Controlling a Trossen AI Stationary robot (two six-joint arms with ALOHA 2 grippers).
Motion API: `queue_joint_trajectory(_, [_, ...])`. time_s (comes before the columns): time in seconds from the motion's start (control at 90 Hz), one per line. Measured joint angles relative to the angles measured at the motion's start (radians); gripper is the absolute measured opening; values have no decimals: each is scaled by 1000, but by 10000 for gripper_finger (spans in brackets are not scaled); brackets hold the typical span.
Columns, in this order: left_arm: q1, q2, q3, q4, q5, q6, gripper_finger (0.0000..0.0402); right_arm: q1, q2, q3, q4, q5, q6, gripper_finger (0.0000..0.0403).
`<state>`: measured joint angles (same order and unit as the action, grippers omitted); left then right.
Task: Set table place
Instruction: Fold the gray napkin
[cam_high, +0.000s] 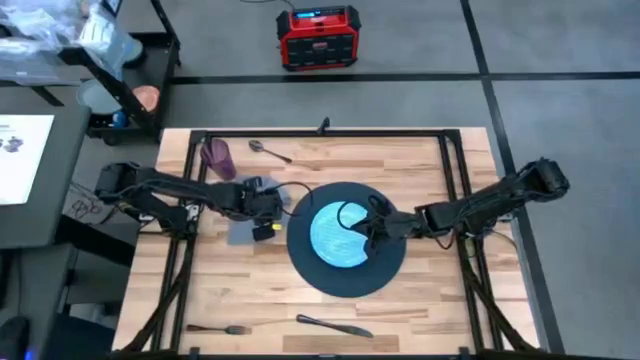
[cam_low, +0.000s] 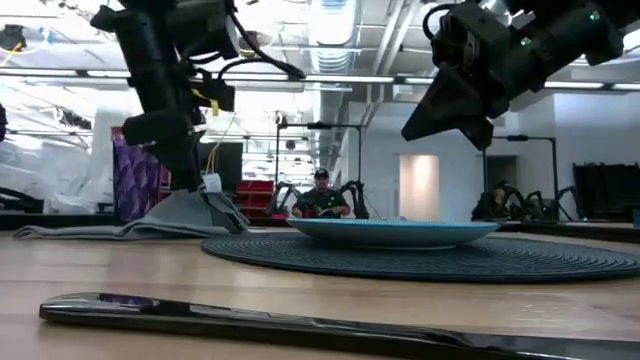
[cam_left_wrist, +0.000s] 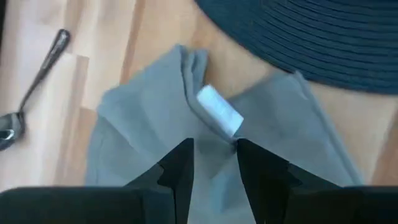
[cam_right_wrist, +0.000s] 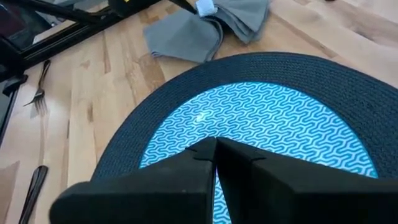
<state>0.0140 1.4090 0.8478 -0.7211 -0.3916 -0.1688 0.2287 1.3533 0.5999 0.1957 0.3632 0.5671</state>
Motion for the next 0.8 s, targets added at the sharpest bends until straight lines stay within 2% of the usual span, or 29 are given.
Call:
queue_joint_trajectory(0.267, [48,0,0,1,16,-3,98,0,0,0,0,-2,0,0])
queue_joint_trajectory(0.478, [56,1,-54,39,101,-39,10,0,0,0,0,-8,0,0])
queue_joint_trajectory(0.8, [56,-46,-72,93,68,-143,0,0,0,0,0,-7,0,0])
